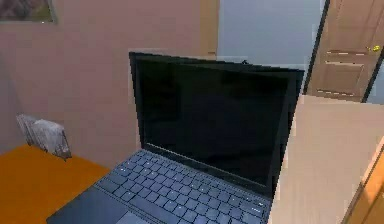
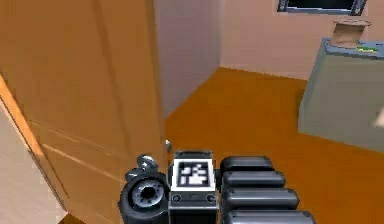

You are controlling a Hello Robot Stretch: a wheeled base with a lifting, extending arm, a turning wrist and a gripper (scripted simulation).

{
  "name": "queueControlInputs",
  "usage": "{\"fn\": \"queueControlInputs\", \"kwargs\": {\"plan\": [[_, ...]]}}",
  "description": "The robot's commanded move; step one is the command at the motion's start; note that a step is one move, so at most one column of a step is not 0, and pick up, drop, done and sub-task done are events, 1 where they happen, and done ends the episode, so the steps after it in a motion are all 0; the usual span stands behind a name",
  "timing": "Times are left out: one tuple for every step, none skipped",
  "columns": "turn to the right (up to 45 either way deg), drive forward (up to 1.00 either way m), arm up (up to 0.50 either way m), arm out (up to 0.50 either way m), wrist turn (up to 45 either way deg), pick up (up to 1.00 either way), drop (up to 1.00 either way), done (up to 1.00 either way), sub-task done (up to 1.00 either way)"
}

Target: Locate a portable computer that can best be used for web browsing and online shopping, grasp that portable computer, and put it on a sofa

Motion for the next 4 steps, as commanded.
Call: {"fn": "queueControlInputs", "kwargs": {"plan": [[24.0, 0.00, 0.00, 0.00, 0.0, 0.00, 0.00, 0.00, 0.00], [0.0, 1.00, 0.00, 0.00, 0.0, 0.00, 0.00, 0.00, 0.00], [0.0, 0.35, 0.00, 0.00, 0.0, 0.00, 0.00, 0.00, 0.00], [45.0, 0.00, 0.00, 0.00, 0.0, 0.00, 0.00, 0.00, 0.00]]}}
